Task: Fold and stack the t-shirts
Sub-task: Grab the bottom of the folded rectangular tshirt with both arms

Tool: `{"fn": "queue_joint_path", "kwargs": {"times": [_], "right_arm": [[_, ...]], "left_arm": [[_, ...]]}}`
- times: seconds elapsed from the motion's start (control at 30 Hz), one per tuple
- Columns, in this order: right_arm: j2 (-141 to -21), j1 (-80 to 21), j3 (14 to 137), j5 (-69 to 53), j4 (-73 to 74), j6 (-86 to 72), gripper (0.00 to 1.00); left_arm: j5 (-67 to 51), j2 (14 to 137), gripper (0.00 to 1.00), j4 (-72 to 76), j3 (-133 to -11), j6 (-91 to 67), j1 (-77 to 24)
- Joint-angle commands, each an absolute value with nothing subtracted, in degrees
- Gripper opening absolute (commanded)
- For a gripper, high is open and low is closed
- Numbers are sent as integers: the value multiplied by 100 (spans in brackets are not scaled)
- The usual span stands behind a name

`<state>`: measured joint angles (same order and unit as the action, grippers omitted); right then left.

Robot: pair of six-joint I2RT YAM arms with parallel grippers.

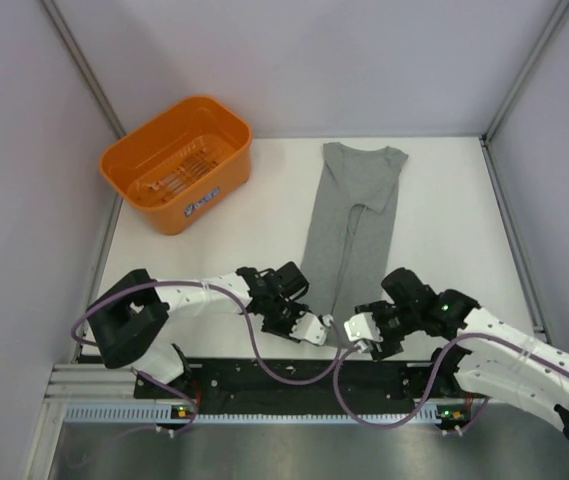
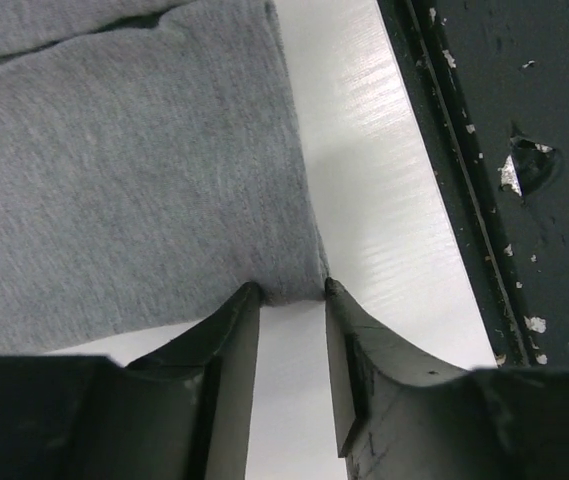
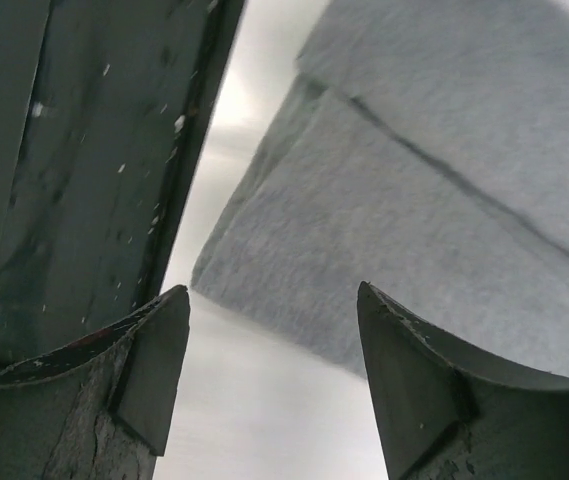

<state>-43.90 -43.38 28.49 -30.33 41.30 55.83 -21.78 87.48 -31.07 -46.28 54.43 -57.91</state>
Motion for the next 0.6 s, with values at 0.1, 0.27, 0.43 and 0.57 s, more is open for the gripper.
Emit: {"fn": "queue_joint_path", "kwargs": {"times": [0.1, 0.27, 0.43, 0.57], "right_arm": [[-5026, -5202, 2575, -2304, 4342, 6881, 64], [-5290, -5519, 2206, -2109, 3341, 6820, 56], [-5757, -6012, 2259, -1890, 3392, 6812, 14], [-5441, -5837, 2425, -1609, 3401, 6408, 0]], "left_arm": [[-2057, 9035, 17, -3155, -4641, 5300, -5836], [-2030, 9219, 0, -3225, -4772, 5186, -5836], [-2390, 9246, 0, -3541, -4965, 5071, -5827], [-2461, 8983, 0, -3639, -5123, 4922, -5792]]}}
